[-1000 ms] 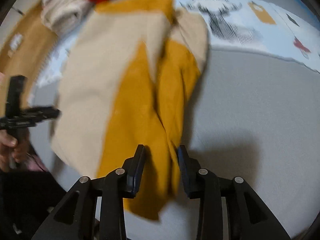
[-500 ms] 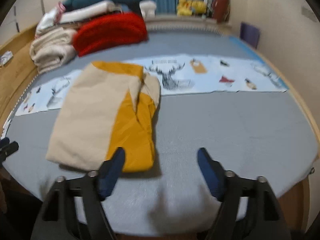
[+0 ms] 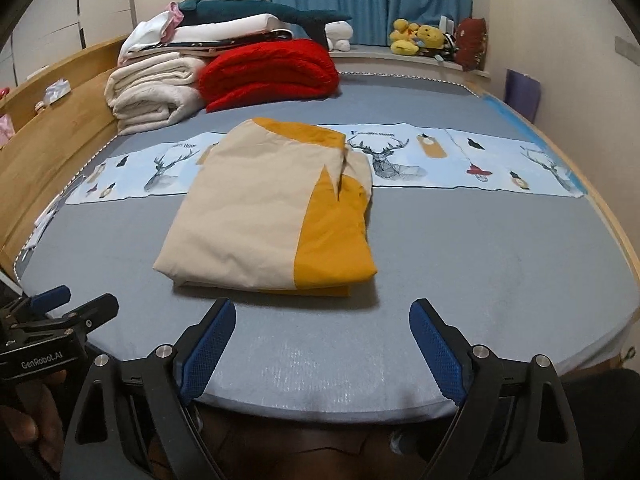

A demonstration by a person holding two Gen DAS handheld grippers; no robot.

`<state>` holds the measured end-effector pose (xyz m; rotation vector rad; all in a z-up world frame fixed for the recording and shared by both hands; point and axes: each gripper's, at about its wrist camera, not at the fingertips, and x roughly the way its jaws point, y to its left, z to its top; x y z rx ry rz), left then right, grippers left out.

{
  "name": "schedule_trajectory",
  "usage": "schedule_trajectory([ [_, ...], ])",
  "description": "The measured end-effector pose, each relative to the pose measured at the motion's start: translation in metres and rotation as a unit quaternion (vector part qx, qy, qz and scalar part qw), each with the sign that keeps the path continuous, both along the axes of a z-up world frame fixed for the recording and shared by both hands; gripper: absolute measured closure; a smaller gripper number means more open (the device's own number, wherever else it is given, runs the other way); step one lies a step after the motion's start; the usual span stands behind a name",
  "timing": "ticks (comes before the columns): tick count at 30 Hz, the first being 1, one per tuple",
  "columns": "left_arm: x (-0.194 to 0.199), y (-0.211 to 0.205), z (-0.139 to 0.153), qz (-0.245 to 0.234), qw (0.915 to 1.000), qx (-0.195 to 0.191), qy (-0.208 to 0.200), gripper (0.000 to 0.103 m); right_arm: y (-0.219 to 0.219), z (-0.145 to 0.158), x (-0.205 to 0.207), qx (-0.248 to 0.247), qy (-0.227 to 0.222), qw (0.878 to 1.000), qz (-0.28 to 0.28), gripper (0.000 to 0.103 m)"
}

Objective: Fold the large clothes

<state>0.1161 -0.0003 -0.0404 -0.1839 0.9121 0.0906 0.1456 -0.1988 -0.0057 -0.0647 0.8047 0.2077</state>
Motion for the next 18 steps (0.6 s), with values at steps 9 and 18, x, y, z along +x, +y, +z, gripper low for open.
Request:
schedule_trajectory([
  [9,0.006,-0.005,-0.002,-0.001,1.0,-0.007,-0.005,0.003,0.011,-0.007,0.014,0.005,0.011,1.0,0.002,0.014],
  [18,0.01,-0.011,-0.003,-0.012,0.9999,-0.008,-0.004,0.003,0.026,-0.013,0.019,-0.003,0.014,1.0,0.018,0.014],
])
